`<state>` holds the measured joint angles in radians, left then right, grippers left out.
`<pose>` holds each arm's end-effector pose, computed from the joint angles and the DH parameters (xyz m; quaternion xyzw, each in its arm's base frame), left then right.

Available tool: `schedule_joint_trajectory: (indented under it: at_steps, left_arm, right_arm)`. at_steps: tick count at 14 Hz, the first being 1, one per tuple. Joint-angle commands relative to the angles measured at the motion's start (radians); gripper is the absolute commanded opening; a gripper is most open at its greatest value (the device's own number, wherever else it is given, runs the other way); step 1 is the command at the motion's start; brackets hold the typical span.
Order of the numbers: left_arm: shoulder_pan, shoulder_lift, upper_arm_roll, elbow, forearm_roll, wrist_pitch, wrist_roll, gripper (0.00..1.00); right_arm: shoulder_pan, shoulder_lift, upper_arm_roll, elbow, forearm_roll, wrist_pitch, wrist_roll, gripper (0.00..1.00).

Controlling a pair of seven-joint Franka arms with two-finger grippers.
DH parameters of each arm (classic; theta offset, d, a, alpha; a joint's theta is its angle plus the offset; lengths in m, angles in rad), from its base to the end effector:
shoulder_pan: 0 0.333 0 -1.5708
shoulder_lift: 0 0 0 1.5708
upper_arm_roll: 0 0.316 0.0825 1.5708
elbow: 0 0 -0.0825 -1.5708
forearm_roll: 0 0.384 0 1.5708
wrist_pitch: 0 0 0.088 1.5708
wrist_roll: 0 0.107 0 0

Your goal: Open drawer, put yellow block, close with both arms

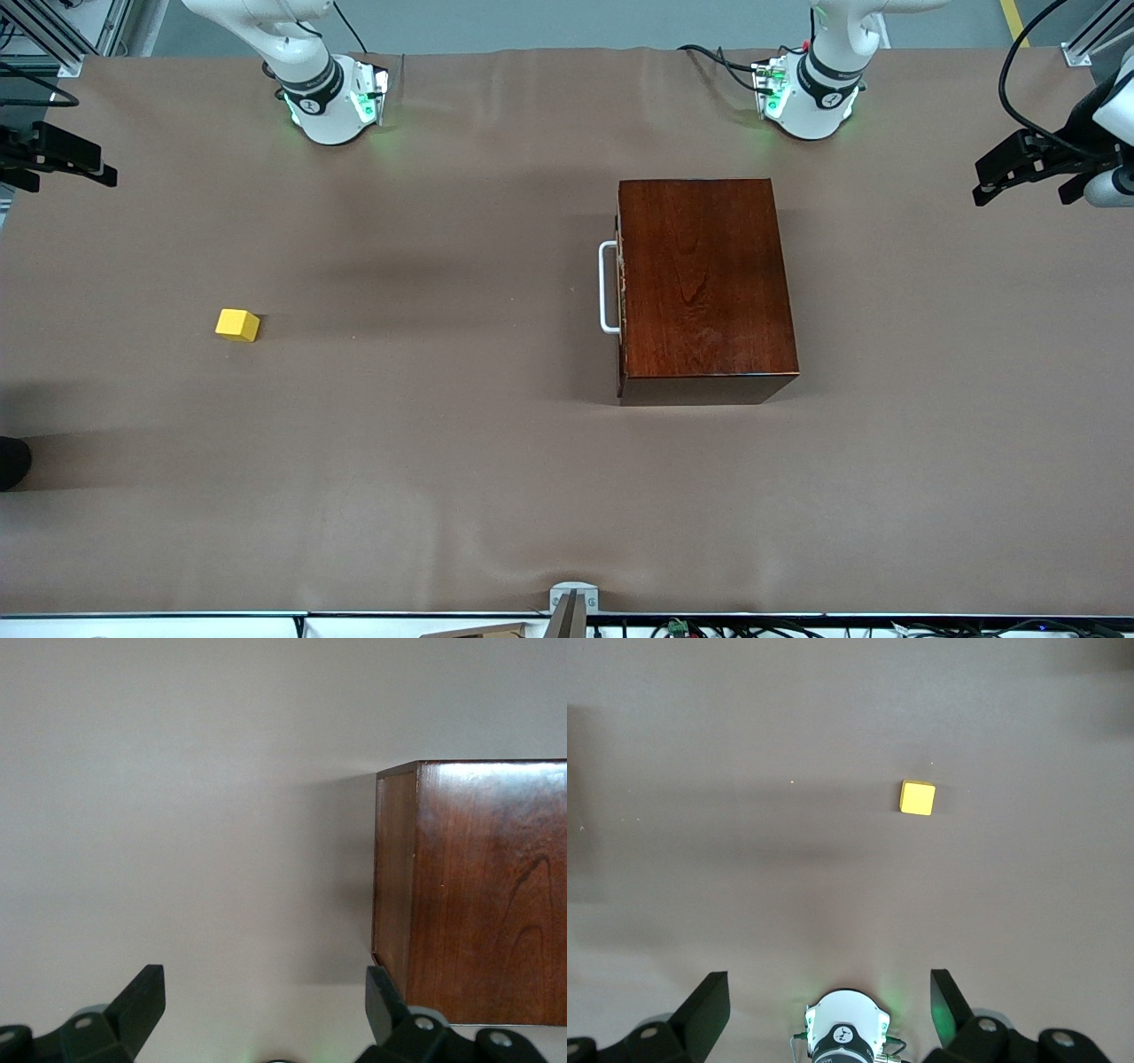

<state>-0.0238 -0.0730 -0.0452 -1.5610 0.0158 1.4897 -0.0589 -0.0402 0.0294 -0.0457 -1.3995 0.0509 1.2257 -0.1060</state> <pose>0.5221 -0.0353 0.6613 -0.9999 0.0043 -0.0014 0.0095 0.5235 -0.0380 0.6600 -0.9944 -0.0161 0.0986 0.0336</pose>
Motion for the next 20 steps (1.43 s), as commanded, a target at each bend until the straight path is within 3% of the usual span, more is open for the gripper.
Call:
schedule_joint_trajectory:
  at_steps: [1,13,15,20]
  left_arm:
    - [0.005,0.004,-0.010,0.019,0.023,-0.020,-0.002,1.00]
    - [-0.008,0.002,-0.021,0.019,0.006,-0.019,0.001,1.00]
    - [-0.031,0.018,-0.068,0.019,0.007,-0.008,-0.010,1.00]
    - [-0.051,0.165,-0.324,0.056,0.021,0.018,-0.244,1.00]
  right_arm:
    - [-0.020,-0.003,0.012,-0.001,0.006,-0.006,0.011,1.00]
    - [-0.023,-0.002,0.010,-0.001,0.006,-0.008,0.011,1.00]
    - [-0.024,-0.002,0.010,-0.001,0.006,-0.008,0.011,1.00]
    - [-0.024,-0.002,0.010,-0.001,0.006,-0.008,0.011,1.00]
